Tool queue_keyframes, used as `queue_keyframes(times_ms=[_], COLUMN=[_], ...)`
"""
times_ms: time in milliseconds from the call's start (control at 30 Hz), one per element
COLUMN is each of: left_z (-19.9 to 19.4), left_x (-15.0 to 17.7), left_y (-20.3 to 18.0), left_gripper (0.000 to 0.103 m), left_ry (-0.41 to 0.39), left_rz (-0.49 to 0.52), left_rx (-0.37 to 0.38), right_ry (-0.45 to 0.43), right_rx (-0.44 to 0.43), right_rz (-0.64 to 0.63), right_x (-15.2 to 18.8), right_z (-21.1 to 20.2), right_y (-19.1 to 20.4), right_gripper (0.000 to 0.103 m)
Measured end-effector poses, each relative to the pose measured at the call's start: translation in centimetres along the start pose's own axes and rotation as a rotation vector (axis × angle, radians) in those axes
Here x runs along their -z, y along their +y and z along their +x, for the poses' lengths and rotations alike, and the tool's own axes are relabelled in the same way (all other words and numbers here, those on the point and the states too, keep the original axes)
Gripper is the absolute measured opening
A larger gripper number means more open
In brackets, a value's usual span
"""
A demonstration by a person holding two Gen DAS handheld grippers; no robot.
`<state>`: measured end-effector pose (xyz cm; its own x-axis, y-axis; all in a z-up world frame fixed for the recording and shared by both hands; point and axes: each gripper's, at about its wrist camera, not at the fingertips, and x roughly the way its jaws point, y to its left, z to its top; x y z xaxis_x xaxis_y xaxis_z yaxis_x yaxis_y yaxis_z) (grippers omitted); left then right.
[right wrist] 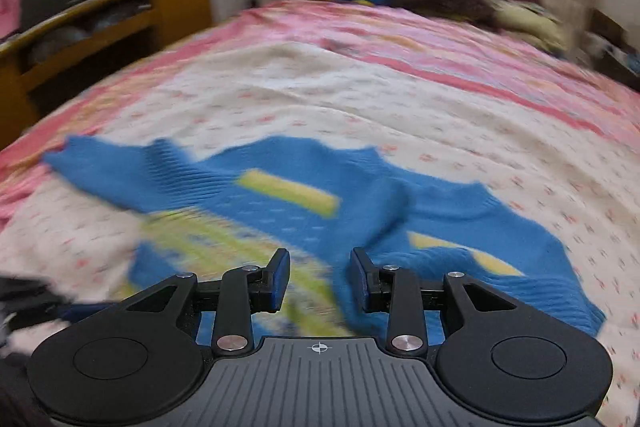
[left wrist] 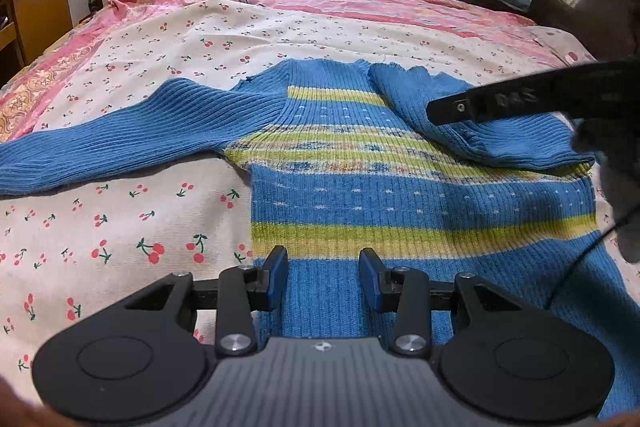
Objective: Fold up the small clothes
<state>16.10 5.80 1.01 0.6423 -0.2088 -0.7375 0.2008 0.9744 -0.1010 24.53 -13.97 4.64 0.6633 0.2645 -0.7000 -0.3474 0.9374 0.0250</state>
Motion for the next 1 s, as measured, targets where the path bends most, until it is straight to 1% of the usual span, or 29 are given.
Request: queue_keyframes(times_ms=[100, 167, 233, 267, 300, 333, 367, 433, 500, 600, 633, 667, 700, 733, 767, 800, 833, 867, 933, 967, 1000], left_z=[0.1, 0.0, -0.1, -0.1, -0.2, -0.3, -0.4, -0.5, -0.6, -0.6, -0.6, -0.6, -0.6, -0.5, -0.5, -0.4, -0.4, -0.4, -0.3, -0.2, -0.2], left_x=[0.0, 0.0, -0.1, -0.1, -0.1, -0.2, -0.2, -0.2, -0.2, -0.2, -0.2, -0.2, -0.2, -0.2, -0.2, -0.2, -0.2, -0.2, -0.2, -0.2, -0.2], left_y=[-0.1, -0.1, 0.0, 0.1, 0.2, 0.3, 0.4, 0.5, 0.6, 0.8, 0.9, 0.9, 0.9, 0.9, 0.9, 0.9, 0.9, 0.8, 0.8, 0.9, 0.9], left_gripper=[0.045, 0.045, 0.045, 0.045, 0.046, 0.046, 0.046, 0.046, 0.046, 0.046, 0.046, 0.046, 0.046, 0.046, 0.046, 0.046, 0.046, 0.046, 0.046, 0.046, 0.046], left_ry=[0.002, 0.001, -0.004, -0.006, -0.008, -0.01, -0.011, -0.015, -0.017, -0.016, -0.015, -0.015, -0.014, -0.013, -0.012, -0.01, -0.009, -0.008, -0.006, -0.005, -0.005], left_rz=[0.005, 0.004, 0.001, -0.001, -0.003, -0.006, -0.009, -0.017, -0.022, -0.03, -0.031, -0.032, -0.032, -0.031, -0.031, -0.031, -0.031, -0.03, -0.03, -0.031, -0.032], left_rx=[-0.002, -0.001, 0.002, 0.003, 0.004, 0.005, 0.005, 0.005, 0.003, 0.002, 0.003, 0.004, 0.006, 0.009, 0.011, 0.012, 0.014, 0.014, 0.014, 0.013, 0.012], right_ry=[0.052, 0.061, 0.053, 0.046, 0.033, 0.018, -0.003, -0.037, -0.054, -0.057, -0.058, -0.058, -0.065, -0.075, -0.079, -0.076, -0.068, -0.064, -0.05, -0.03, -0.013], right_rx=[0.049, 0.055, 0.065, 0.07, 0.071, 0.07, 0.062, 0.045, 0.026, -0.011, -0.009, 0.014, 0.042, 0.072, 0.085, 0.088, 0.083, 0.083, 0.112, 0.117, 0.124], right_rz=[0.056, 0.095, 0.114, 0.101, 0.075, 0.052, 0.015, -0.07, -0.147, -0.221, -0.235, -0.255, -0.279, -0.303, -0.319, -0.325, -0.33, -0.337, -0.349, -0.341, -0.323], right_x=[-0.7, -0.8, -0.9, -1.0, -1.1, -1.2, -1.3, -1.4, -1.3, -1.3, -1.2, -1.1, -1.1, -0.9, -0.8, -0.8, -0.8, -0.8, -0.8, -1.0, -1.1], right_z=[2.3, 3.0, 3.3, 3.2, 3.0, 2.8, 2.5, 2.0, 1.8, 1.9, 1.9, 1.9, 2.0, 1.9, 1.9, 2.0, 2.3, 2.6, 3.7, 4.3, 5.0], right_y=[-0.5, -0.9, -0.9, -0.7, -0.1, 0.4, 1.0, 2.5, 4.0, 5.4, 5.7, 5.9, 6.2, 6.4, 6.4, 6.4, 6.3, 6.3, 6.1, 6.0, 5.8], right_gripper=[0.033, 0.033, 0.028, 0.016, 0.012, 0.011, 0.003, 0.002, 0.002, 0.002, 0.002, 0.004, 0.012, 0.016, 0.024, 0.035, 0.038, 0.039, 0.035, 0.03, 0.009])
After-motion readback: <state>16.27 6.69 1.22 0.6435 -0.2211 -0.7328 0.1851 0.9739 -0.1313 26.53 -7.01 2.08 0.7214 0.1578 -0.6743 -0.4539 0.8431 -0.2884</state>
